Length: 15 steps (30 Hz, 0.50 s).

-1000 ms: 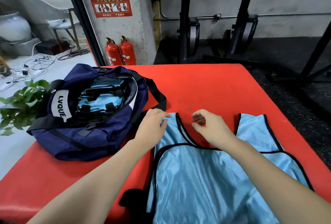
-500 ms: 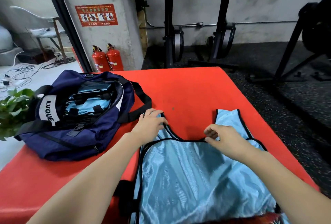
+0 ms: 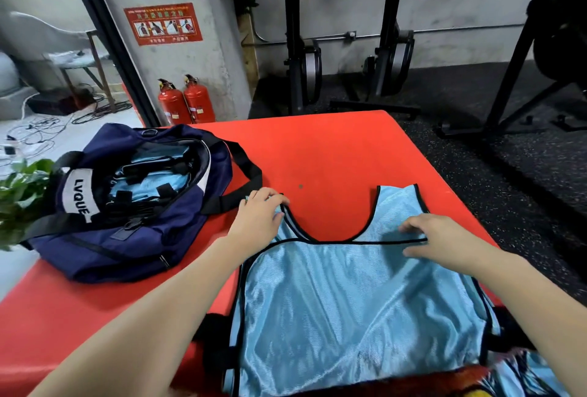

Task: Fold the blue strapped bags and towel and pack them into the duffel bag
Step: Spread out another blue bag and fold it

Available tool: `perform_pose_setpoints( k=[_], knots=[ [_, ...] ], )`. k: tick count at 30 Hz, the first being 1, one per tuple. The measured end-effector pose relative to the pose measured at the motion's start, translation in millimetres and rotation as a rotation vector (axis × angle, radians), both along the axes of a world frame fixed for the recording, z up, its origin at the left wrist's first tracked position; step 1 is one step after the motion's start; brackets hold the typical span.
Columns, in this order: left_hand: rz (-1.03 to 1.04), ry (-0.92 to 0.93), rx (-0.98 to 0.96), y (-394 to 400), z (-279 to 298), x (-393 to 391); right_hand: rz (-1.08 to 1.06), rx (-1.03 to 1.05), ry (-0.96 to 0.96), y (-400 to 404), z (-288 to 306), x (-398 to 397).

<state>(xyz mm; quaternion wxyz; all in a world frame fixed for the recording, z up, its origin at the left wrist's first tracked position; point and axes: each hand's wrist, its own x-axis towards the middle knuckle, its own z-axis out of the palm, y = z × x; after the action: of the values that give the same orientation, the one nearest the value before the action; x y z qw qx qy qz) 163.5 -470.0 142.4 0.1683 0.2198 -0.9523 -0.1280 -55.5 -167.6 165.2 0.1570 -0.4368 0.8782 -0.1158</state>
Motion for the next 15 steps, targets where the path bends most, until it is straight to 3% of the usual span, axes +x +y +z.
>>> perform_pose_setpoints(
  k=[2,5,12,15],
  knots=[
    [-0.084,-0.010,0.181,12,7,13,-0.009,-0.026,-0.021,5,-1,-4],
    [-0.163,-0.118,0.228,28,13,36,-0.005,-0.041,-0.015,9,-2,-3],
    [-0.047,-0.230,0.301,41,27,61,-0.107,0.112,0.191,15,4,2],
    [0.024,-0.202,0.386,48,32,66,-0.194,0.096,0.154,21,4,-1]
  ],
)
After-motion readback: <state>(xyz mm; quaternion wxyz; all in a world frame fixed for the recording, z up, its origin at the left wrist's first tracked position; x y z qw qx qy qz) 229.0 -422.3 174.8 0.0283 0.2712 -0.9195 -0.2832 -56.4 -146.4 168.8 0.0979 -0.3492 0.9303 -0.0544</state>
